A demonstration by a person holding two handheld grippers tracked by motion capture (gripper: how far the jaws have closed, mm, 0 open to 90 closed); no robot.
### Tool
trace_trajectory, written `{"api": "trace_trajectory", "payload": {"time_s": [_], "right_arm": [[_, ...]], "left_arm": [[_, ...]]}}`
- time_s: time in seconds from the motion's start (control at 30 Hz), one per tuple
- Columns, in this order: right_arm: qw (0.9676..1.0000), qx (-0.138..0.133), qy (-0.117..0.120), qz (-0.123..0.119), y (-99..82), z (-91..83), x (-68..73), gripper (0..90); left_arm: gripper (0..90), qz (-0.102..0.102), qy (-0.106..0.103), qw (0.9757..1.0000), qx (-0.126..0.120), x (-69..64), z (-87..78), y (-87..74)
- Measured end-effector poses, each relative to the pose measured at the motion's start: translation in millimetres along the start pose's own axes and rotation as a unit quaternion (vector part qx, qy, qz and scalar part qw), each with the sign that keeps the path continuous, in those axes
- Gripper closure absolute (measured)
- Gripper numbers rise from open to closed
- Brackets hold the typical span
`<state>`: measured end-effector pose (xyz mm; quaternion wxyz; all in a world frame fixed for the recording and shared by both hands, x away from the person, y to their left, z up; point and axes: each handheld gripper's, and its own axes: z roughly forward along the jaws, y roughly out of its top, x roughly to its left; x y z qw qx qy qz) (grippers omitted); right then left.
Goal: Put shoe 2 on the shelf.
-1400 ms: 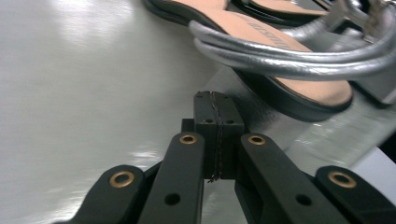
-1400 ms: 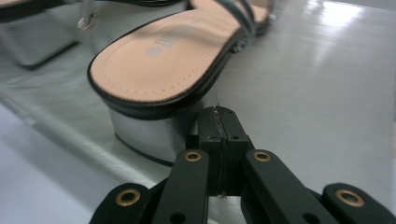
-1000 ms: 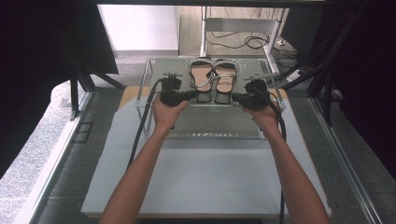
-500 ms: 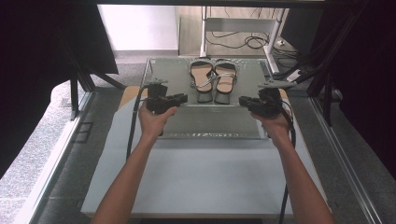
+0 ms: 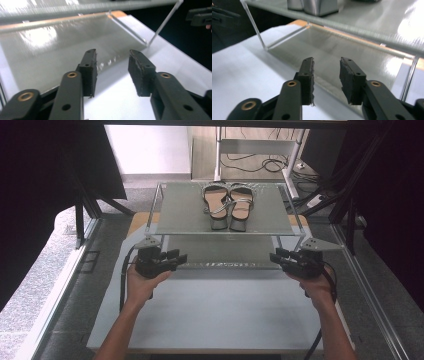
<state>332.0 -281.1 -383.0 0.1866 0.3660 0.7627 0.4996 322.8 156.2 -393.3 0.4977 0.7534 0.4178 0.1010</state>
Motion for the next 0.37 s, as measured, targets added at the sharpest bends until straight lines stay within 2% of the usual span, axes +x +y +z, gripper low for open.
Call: {"api": "trace_trajectory", "payload": {"time_s": [0.13, 0.27, 0.37], "right_arm": [[1.0000, 0.005, 0.001, 0.000, -2.2, 1.9, 0.5, 54.3], [1.0000, -0.006, 0.004, 0.003, -4.3, -2.5, 5.9, 46.2], [0.9998, -0.016, 0.007, 0.002, -14.0, -7.2, 11.1, 43.0]], "left_arm": [[49.7, 0.002, -0.010, 0.9999, 0.004, -2.8, -1.2, -0.9], [40.9, 0.004, -0.014, 0.9998, 0.009, -5.8, -6.0, -5.0], [37.0, 0.008, -0.010, 0.9999, 0.010, -8.5, -8.8, -11.2]]}}
